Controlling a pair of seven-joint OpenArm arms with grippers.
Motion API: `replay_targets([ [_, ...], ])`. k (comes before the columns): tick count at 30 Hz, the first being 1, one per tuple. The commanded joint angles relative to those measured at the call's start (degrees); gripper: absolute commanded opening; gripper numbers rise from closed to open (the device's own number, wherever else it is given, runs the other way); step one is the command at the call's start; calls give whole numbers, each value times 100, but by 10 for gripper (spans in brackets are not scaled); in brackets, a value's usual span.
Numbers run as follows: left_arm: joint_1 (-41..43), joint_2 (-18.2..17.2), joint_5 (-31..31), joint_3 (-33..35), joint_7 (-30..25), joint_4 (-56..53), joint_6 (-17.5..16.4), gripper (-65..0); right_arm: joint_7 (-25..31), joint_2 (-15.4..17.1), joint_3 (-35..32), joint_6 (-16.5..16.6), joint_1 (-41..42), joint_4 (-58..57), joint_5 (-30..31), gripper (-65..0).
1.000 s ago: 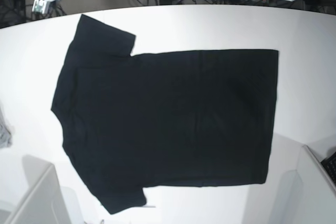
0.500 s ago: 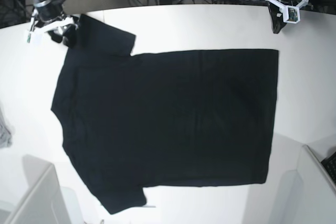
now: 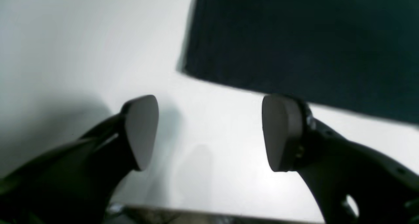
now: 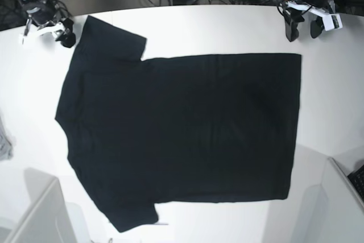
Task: Fold the T-shirt properly
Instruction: 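Move both grippers down to the shoulder corners of the black T-shirt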
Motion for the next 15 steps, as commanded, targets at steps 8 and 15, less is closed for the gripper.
replay_targets([
  [8,-146,-148,-215,-19,-108,-89,-132,-227,101,59,-616,62,-129,-183,-22,-276],
  [15,-533,-113,-241,-19,94,-458,-132,-230,365,50,-1169,62,-367,-192,-22,-284],
])
